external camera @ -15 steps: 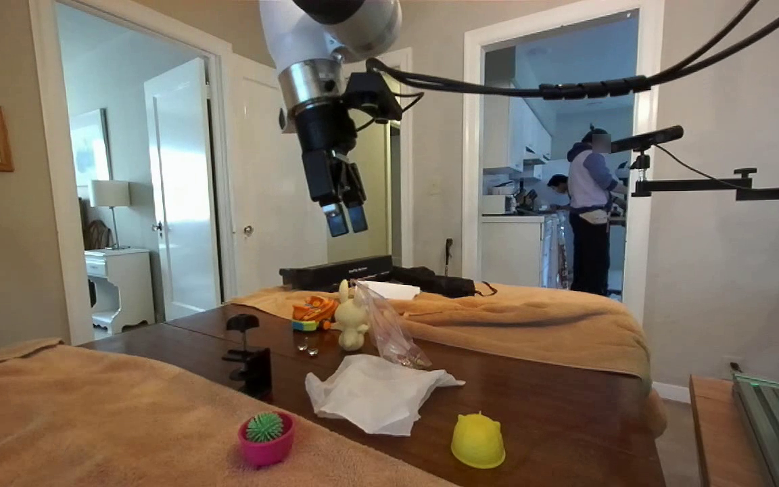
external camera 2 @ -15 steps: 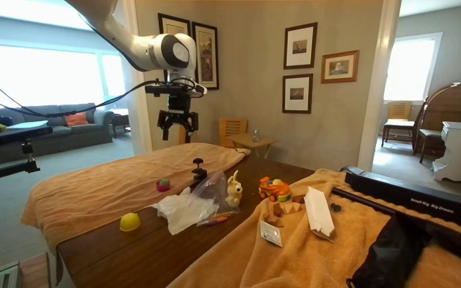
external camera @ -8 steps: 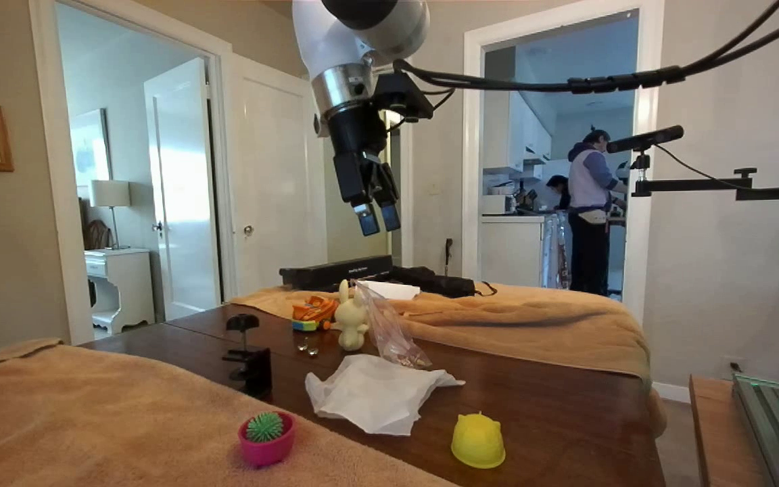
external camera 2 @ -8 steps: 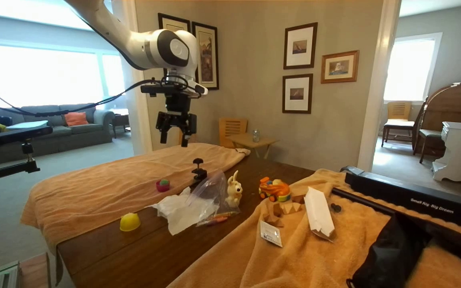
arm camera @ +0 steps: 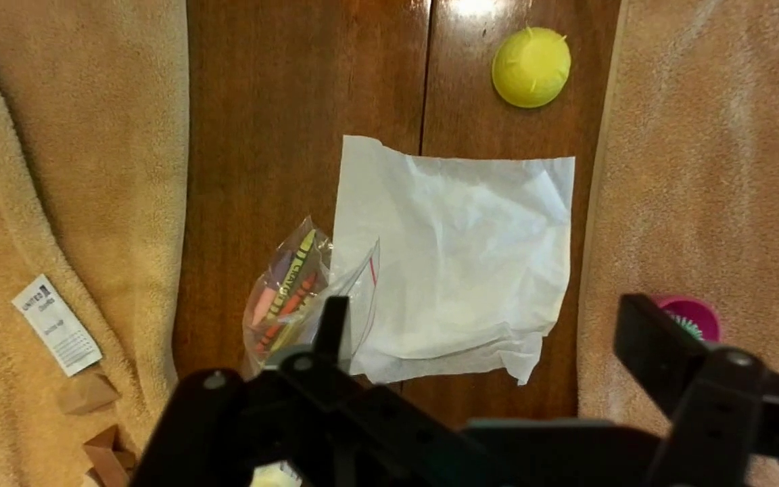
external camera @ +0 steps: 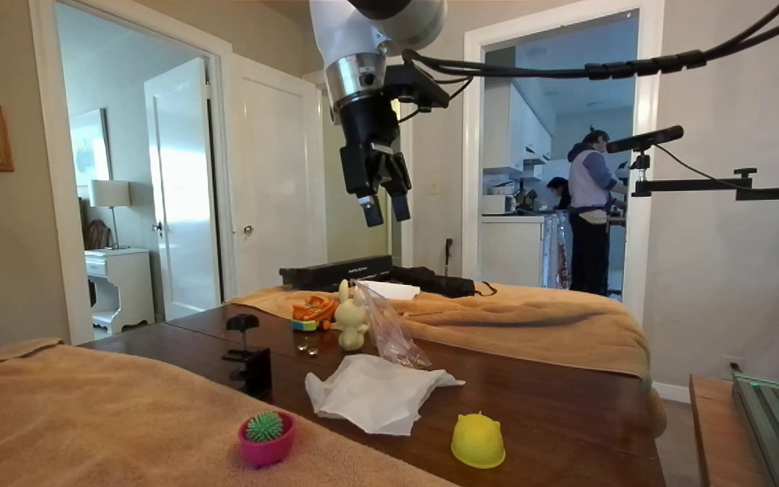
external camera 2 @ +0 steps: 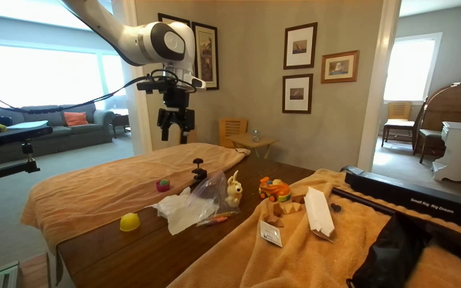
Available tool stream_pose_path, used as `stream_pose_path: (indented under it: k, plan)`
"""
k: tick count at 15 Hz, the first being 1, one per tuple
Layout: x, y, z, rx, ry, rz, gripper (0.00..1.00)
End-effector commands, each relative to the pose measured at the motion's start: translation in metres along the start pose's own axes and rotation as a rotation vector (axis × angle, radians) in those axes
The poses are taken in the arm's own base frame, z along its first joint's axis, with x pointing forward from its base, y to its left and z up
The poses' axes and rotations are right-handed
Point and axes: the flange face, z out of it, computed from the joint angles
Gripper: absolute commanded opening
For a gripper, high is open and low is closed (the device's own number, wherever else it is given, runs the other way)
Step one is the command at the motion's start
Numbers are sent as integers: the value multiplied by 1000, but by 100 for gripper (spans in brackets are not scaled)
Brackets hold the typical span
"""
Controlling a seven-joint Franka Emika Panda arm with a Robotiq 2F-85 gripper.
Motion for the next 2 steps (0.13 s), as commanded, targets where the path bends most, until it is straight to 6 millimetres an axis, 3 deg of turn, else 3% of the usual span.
stream_pose_path:
  k: [1, 2]
  plan:
    - [-14, 4, -4, -13, 36, 44, 100]
    - [-15, 4, -5, -13, 39, 49, 100]
